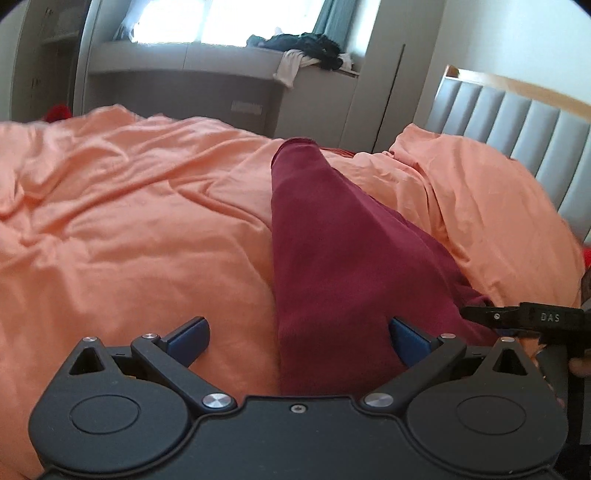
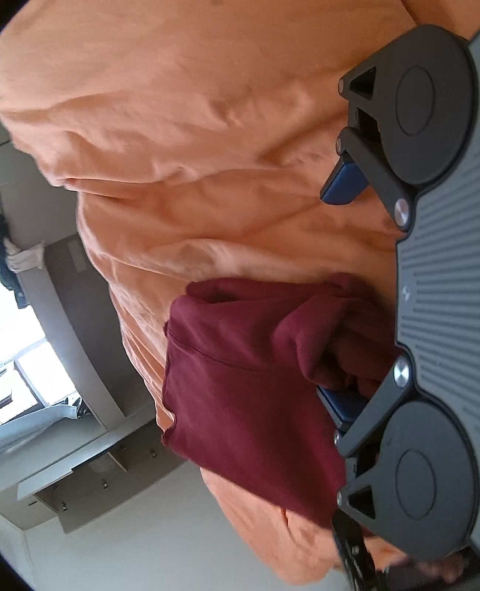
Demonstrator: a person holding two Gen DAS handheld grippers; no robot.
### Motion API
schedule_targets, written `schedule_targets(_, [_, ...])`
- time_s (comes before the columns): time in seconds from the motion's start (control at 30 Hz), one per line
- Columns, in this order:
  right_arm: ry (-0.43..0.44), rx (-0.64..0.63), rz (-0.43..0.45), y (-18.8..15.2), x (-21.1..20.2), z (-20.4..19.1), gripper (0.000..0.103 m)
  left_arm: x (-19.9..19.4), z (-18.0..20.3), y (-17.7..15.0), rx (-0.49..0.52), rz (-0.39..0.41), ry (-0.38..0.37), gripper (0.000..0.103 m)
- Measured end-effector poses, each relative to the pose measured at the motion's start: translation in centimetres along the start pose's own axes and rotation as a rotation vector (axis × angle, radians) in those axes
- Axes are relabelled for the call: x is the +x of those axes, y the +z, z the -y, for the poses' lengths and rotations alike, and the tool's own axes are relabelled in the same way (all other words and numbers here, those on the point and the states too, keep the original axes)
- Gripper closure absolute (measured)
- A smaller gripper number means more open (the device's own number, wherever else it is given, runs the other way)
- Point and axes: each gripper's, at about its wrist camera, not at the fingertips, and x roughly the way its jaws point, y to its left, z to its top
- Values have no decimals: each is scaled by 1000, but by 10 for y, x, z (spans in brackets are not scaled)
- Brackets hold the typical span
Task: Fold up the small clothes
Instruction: 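Press the folded shirt bundle flat with the right gripper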
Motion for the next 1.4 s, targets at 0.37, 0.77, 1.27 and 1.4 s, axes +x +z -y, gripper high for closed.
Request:
schedule_targets(0.37, [298, 227, 128, 34, -2, 27, 0, -3, 8, -6, 75, 54, 25, 0])
schedule_targets(0.77, [239, 137, 102, 72, 35, 19, 73, -1, 5, -3, 73, 22, 21, 0])
schedule_targets(1.27, [160, 55, 111, 67, 35, 20, 45, -6, 18, -3, 92, 22, 96, 0])
schedule_targets(1.4, [228, 152, 65, 61, 44, 36, 27, -7, 15, 1, 69, -5, 79, 0])
